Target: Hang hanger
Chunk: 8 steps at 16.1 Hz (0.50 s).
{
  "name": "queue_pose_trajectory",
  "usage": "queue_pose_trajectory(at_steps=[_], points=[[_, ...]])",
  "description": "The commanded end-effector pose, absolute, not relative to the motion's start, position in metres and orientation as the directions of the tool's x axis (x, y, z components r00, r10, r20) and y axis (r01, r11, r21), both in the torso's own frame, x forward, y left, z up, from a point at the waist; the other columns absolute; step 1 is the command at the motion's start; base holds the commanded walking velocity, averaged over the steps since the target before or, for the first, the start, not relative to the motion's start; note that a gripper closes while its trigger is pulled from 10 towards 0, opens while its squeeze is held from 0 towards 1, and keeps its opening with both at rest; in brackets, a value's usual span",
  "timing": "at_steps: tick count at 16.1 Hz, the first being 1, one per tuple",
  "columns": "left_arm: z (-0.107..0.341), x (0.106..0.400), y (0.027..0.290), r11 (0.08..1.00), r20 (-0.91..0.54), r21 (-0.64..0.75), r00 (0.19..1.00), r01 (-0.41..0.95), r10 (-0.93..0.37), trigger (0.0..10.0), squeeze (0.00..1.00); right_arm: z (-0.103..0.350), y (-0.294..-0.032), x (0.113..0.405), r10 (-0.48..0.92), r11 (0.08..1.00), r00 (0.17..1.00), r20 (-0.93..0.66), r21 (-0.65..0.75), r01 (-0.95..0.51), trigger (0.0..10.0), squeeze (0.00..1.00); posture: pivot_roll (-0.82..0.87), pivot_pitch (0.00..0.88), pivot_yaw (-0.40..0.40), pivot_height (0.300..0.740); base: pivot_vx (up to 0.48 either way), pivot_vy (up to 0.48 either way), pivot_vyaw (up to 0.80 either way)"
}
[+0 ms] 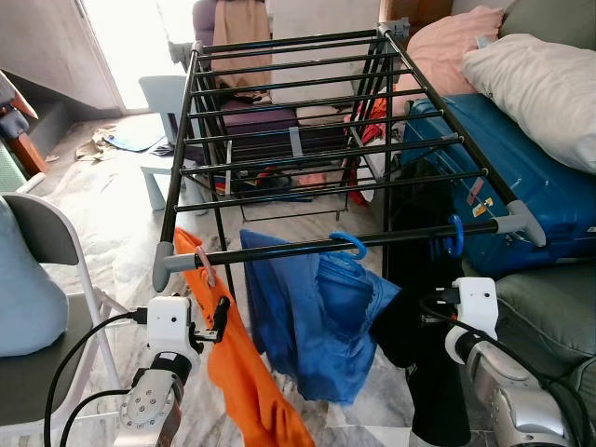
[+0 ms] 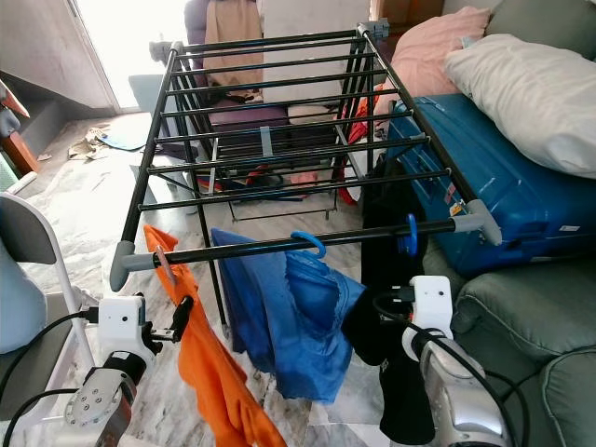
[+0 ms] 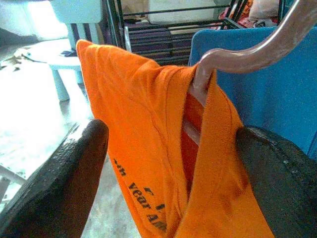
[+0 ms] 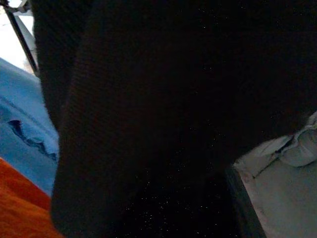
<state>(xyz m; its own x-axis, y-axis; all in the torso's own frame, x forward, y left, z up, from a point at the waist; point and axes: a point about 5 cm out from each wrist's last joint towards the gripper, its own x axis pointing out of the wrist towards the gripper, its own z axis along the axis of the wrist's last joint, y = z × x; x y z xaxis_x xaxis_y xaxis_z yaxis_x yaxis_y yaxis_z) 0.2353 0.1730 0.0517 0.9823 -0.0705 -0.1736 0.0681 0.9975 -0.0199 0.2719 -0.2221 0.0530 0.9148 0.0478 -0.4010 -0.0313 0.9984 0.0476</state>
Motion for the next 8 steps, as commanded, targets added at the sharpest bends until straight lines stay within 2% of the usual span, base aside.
queue_pose_trajectory(at_steps=[1,8], points=[[0.050,0.235,0.177,0.998,-0.190,-0.017,0.980,0.060,-0.062,10.0,0.00,0.067,-0.227,0.281,0.046,0.998,0.940,-0.339,0.049,-0.031,10.0,0.00,-0.11,0.000,0.071,0.740,0.000,0.000,0.00],[0.048,0.234,0.176,0.998,-0.207,-0.016,0.976,0.057,-0.059,10.0,0.00,0.081,-0.252,0.295,0.083,0.996,0.917,-0.391,0.063,-0.064,10.0,0.00,-0.11,0.000,0.074,0.740,0.000,0.000,0.00]])
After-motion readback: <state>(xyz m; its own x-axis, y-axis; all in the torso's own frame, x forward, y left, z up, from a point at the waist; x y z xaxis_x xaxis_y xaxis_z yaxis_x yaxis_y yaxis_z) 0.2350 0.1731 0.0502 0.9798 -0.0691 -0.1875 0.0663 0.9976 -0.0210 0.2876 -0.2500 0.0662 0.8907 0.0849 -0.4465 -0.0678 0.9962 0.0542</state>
